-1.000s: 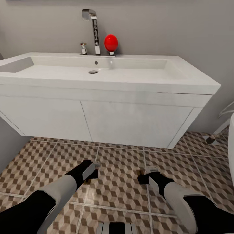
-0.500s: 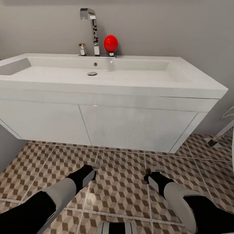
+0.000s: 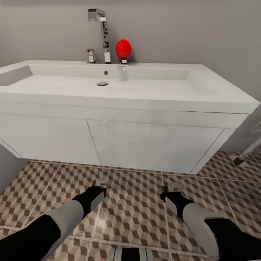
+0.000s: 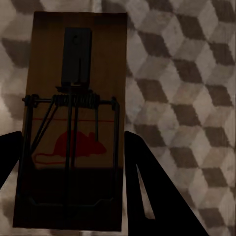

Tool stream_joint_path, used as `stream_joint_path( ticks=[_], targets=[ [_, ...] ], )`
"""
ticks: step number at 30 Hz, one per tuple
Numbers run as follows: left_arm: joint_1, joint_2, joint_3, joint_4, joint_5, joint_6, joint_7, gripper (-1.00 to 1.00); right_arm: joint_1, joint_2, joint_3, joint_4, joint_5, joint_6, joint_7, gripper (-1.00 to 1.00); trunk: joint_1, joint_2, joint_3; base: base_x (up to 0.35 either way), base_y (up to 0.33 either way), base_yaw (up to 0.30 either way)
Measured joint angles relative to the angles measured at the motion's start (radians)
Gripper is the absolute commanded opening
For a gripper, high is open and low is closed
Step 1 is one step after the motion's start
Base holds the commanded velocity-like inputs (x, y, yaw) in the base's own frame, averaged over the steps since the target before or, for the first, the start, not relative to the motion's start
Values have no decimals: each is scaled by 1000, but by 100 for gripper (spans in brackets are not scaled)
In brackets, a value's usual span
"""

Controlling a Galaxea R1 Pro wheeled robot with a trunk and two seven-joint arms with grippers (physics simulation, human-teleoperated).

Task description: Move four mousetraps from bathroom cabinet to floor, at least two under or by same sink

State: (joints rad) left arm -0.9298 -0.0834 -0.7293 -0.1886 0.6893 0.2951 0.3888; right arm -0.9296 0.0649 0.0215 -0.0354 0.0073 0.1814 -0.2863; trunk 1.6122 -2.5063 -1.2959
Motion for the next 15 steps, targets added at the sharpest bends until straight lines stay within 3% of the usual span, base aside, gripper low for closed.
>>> stream_joint_path(
  ticks=[9, 15],
  targets=[
    [0, -2, -2, 0, 1, -1, 0, -100, 0, -1, 0, 1, -1, -1, 3, -100, 0, 0, 0, 41, 0, 0],
    [0, -2, -2, 0, 1, 2, 0, -100, 0, -5, 0, 6, -1, 0, 4, -100, 0, 0, 0, 295, 0, 0]
  ],
)
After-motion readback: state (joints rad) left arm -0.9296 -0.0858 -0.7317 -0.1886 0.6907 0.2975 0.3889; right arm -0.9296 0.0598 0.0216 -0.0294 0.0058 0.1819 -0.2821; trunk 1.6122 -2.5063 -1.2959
